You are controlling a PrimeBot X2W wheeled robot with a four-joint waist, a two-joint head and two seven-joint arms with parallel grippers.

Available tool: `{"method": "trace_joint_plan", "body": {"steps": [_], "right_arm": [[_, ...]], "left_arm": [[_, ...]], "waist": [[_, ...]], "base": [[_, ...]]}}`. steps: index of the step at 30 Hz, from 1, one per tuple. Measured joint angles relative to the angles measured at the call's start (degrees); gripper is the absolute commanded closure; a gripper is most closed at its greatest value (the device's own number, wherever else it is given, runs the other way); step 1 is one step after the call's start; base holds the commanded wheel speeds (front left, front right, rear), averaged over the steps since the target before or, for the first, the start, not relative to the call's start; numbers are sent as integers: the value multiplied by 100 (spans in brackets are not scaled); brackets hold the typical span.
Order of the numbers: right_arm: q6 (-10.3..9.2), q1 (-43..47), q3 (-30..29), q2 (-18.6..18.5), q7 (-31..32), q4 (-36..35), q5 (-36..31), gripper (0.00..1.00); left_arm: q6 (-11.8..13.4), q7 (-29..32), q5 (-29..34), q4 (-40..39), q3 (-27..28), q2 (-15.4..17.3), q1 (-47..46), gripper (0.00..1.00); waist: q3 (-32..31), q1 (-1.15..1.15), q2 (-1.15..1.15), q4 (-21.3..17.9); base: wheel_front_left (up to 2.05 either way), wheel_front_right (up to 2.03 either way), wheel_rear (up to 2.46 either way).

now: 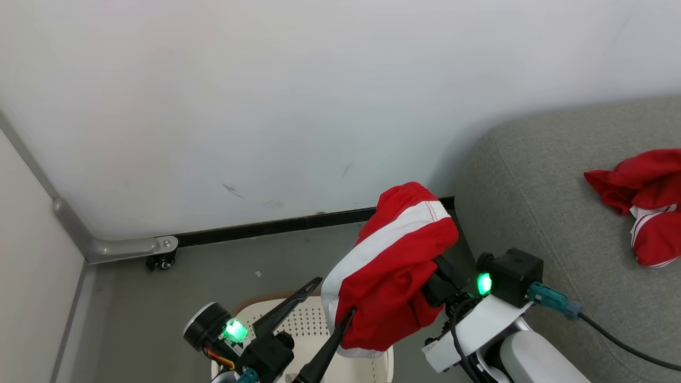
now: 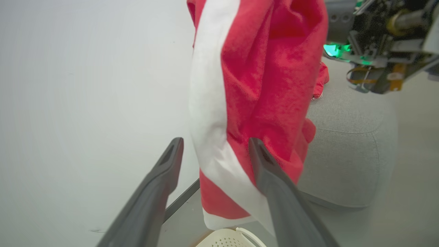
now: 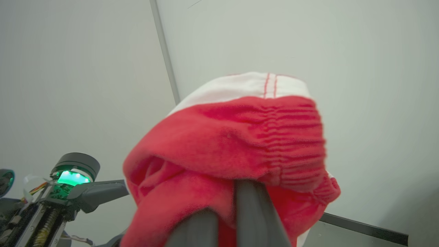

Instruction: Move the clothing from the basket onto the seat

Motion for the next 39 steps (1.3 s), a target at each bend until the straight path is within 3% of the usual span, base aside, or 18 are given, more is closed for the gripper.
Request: {"method": "trace_joint_plan", "body": {"steps": [20, 39], "right_arm": [[0, -4, -533, 3, 0, -76, -114, 100], [0, -3, -831, 9, 0, -230, -305, 100]], "left_arm": [[-49, 0, -76, 183, -33, 43, 417, 0], [-92, 1, -727, 393, 523, -137, 811, 0]], "waist": [[15, 0, 0, -12], [9, 0, 0, -32]], "base": [[0, 0, 0], [0, 0, 0]]}}
